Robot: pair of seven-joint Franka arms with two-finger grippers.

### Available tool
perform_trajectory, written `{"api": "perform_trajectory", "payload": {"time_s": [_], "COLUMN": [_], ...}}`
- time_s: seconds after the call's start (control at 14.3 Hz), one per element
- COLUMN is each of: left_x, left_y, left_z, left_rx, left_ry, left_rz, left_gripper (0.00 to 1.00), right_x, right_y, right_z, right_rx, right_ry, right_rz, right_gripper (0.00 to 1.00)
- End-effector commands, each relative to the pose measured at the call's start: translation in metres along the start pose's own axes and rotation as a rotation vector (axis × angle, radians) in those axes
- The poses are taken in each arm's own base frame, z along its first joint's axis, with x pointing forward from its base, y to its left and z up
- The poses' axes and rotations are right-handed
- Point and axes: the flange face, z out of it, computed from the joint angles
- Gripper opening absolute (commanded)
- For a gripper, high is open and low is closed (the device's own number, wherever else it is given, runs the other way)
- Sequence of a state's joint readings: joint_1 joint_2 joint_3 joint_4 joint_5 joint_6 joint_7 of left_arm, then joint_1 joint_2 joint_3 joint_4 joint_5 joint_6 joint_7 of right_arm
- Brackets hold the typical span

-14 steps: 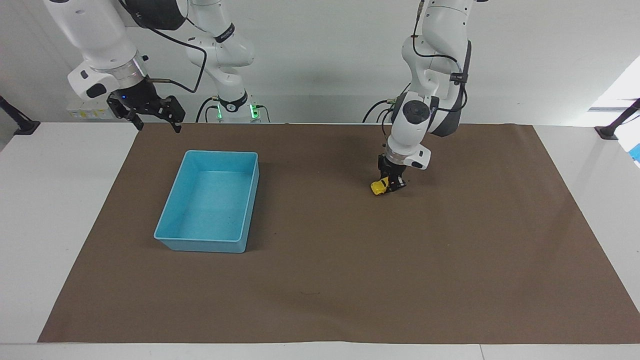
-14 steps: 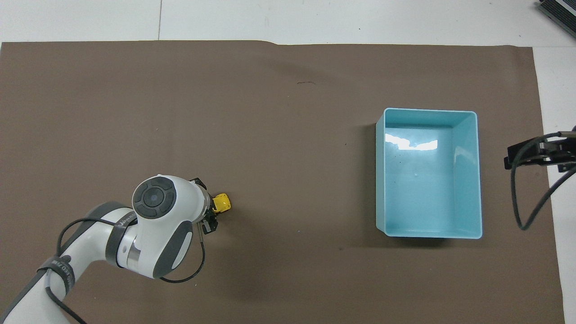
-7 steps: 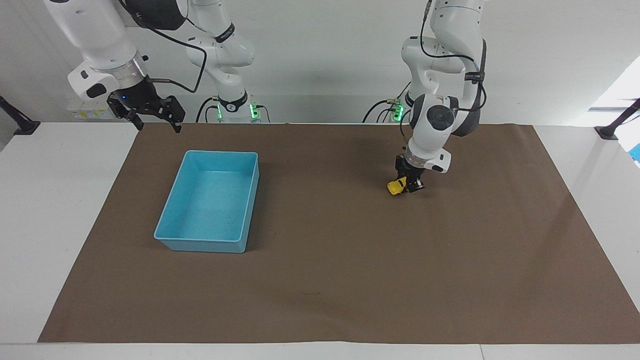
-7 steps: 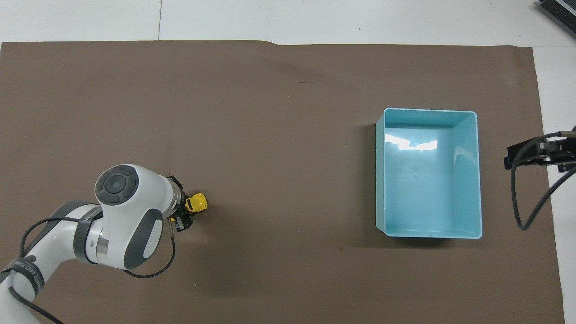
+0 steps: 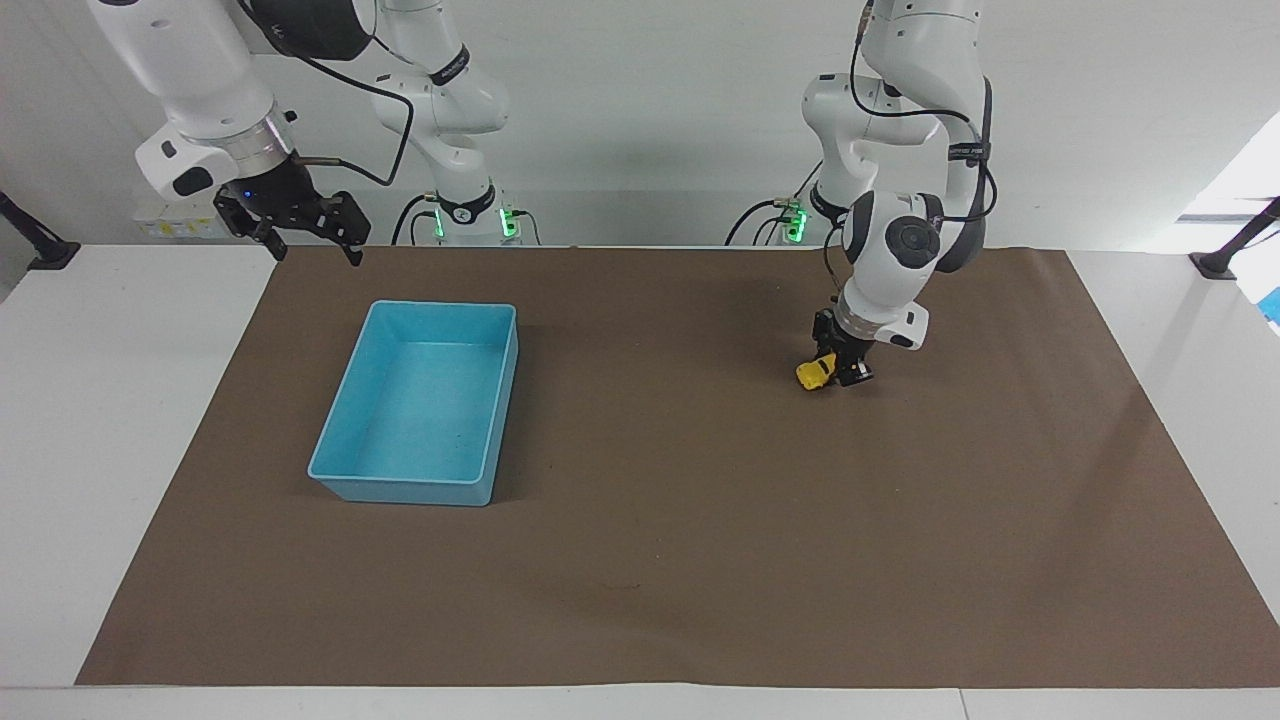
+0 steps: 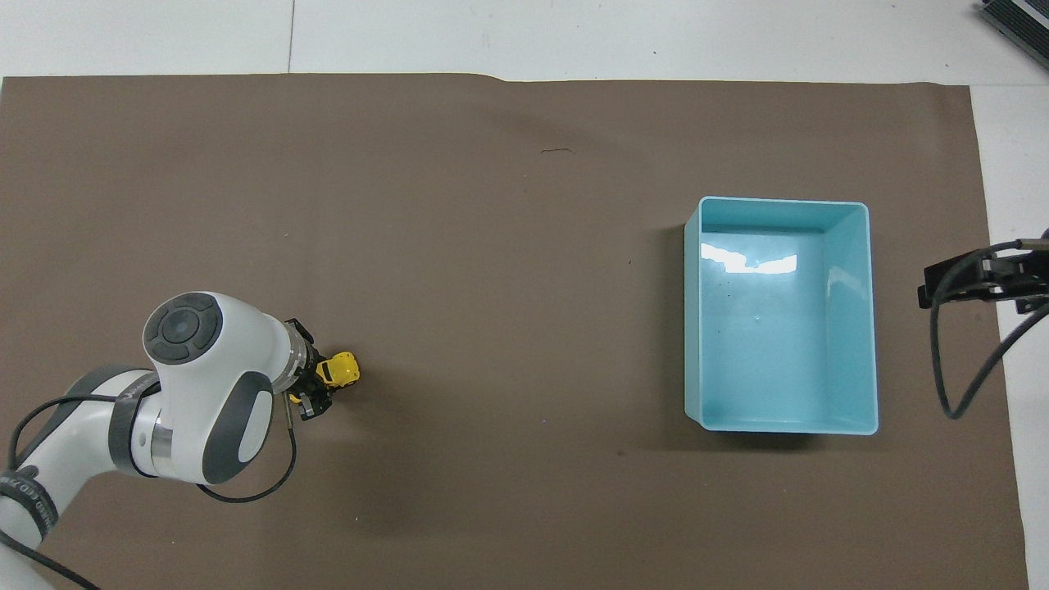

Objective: Wind up and store yellow beetle car

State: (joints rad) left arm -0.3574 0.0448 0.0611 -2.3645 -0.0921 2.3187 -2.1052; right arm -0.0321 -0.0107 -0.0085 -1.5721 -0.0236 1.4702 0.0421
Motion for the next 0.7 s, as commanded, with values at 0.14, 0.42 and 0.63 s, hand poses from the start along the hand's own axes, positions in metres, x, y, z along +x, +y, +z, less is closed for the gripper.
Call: {"api": "perform_trajectory", "payload": {"time_s": [0.14, 0.42, 0.63], "left_x": [0.012, 0.000, 0.000], "left_y": [0.028, 0.028, 0.028], "left_z": [-0.016, -0.031, -0.031], "left_rx": [0.014, 0.034, 0.034], "left_ry": [0.021, 0.032, 0.032], "left_rz": [-0.016, -0.006, 0.000], "left_gripper": [1.00, 1.00, 1.00], "right_x": [-0.001, -0.001, -0.001], "right_y": [0.000, 0.000, 0.000], "right_z": [-0.001, -0.001, -0.001], "right_rx": [0.003, 0.004, 0.003], "right_ry": [-0.004, -0.003, -0.004], "right_rz": [0.000, 0.000, 0.000], "right_gripper": [1.00, 1.00, 1.00]}}
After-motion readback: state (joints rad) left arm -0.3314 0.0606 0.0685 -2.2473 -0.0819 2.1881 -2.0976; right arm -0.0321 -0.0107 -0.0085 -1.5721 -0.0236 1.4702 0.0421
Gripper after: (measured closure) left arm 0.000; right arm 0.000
